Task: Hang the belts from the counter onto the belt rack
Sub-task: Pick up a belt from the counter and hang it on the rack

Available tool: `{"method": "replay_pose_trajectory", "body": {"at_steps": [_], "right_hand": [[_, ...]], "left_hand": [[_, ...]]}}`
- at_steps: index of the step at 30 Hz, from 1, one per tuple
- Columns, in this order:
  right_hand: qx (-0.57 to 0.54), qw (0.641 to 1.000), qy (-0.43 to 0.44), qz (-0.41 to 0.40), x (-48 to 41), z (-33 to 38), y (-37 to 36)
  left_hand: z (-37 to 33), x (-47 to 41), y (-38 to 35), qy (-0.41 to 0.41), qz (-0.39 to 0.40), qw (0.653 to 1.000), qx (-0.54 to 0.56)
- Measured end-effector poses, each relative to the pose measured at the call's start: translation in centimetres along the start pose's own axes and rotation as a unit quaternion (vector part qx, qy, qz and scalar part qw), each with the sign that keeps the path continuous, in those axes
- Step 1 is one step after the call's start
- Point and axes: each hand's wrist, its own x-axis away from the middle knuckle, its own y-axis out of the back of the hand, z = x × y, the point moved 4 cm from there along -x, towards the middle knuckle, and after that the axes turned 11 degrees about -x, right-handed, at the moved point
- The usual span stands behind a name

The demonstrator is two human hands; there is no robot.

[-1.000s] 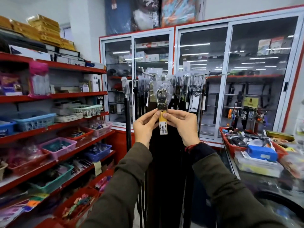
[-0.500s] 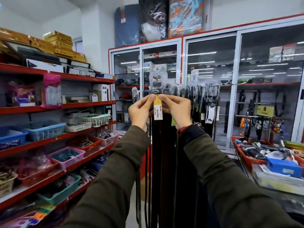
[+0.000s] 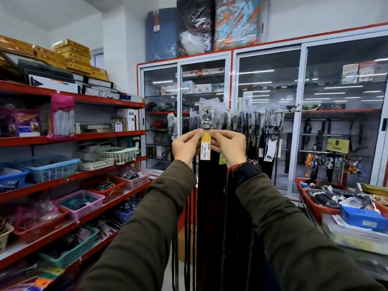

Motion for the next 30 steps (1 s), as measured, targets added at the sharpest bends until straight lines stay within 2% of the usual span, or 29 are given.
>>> {"method": "replay_pose_trajectory", "body": {"at_steps": [3, 5, 7, 10, 13, 15, 18, 25, 30], "right_hand": [[0.067, 0.998, 0.009, 0.007, -0.5, -0.5, 0.5], [0.165, 0.985, 0.056, 0.004, -0.3, -0.6, 1.2], [0.243, 0.960, 0.140, -0.008, 0.8, -0.5, 2.1], [0.302, 0.923, 0.240, -0.004, 2.8, -0.8, 4.5], [0.374, 0.885, 0.277, -0.002, 4.8, -1.9, 8.1], [0.450, 0.844, 0.292, -0.014, 6.1, -2.7, 10.6], [0.554, 0.788, 0.266, -0.026, 8.2, -4.0, 14.6], [0.668, 0.724, 0.158, -0.061, 14.3, -5.7, 23.6], [0.722, 0.677, 0.111, -0.090, 20.2, -5.1, 30.5]], "left_hand": [[0.7, -0.5, -0.7, -0.054, -0.033, 0.994, -0.089], [1.4, 0.1, -1.1, -0.119, -0.058, 0.978, -0.164], [2.4, 1.3, -1.5, -0.179, -0.086, 0.954, -0.223], [4.4, 3.6, -2.1, -0.264, -0.111, 0.916, -0.280], [7.0, 6.0, -2.9, -0.309, -0.093, 0.879, -0.351], [9.1, 7.4, -3.4, -0.323, -0.072, 0.849, -0.412], [12.5, 10.0, -4.7, -0.319, -0.028, 0.829, -0.458], [20.0, 16.6, -8.8, -0.274, 0.077, 0.835, -0.471], [24.5, 22.7, -12.4, -0.258, 0.157, 0.831, -0.467]]}}
